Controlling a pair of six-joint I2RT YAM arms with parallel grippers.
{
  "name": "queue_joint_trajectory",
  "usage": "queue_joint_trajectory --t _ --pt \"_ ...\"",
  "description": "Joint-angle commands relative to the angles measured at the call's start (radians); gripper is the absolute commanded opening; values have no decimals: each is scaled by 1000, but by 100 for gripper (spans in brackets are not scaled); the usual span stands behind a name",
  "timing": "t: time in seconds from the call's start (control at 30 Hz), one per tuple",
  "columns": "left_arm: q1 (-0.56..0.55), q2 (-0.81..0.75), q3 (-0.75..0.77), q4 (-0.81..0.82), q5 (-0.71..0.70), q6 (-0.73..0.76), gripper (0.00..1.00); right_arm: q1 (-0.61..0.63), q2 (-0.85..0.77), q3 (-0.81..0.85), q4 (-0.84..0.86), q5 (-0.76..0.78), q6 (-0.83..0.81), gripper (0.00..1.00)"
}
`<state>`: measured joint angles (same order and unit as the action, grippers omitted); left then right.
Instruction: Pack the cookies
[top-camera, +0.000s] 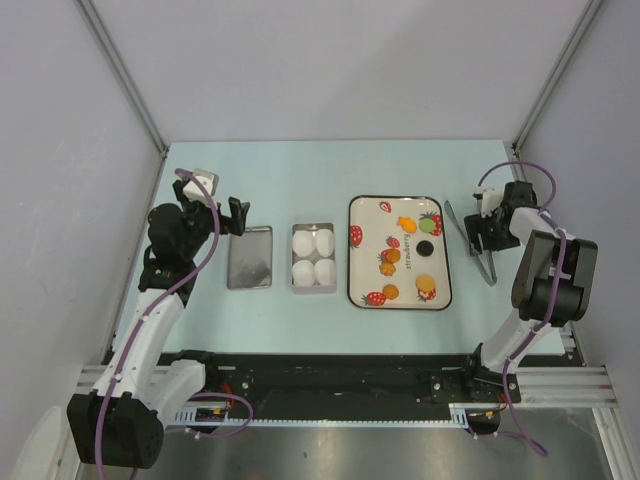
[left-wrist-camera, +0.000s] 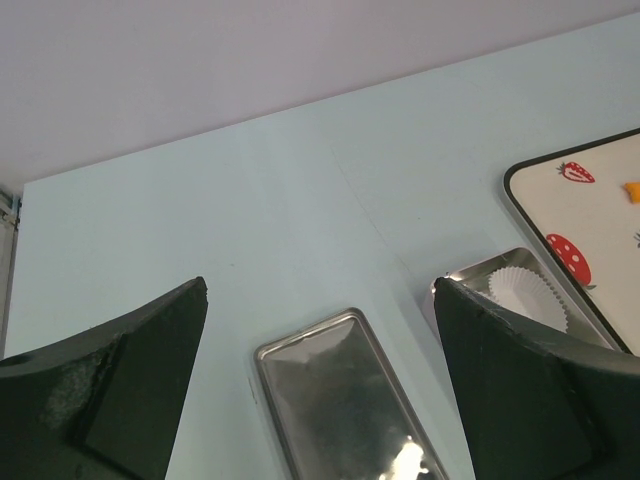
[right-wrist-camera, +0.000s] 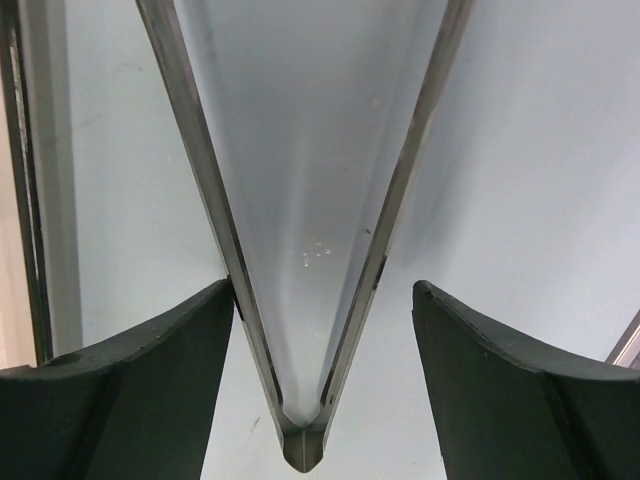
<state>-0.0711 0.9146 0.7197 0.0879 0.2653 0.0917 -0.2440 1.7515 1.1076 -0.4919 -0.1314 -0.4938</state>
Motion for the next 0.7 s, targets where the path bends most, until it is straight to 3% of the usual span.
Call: queue_joint_trajectory --t 0.0,0.67 --pt "-6 -19 -8 29 -5 25 100 -20 5 29 -20 -51 0 77" --pt "-4 -8 -16 33 -5 16 100 -24 78 21 10 -73 -43 74"
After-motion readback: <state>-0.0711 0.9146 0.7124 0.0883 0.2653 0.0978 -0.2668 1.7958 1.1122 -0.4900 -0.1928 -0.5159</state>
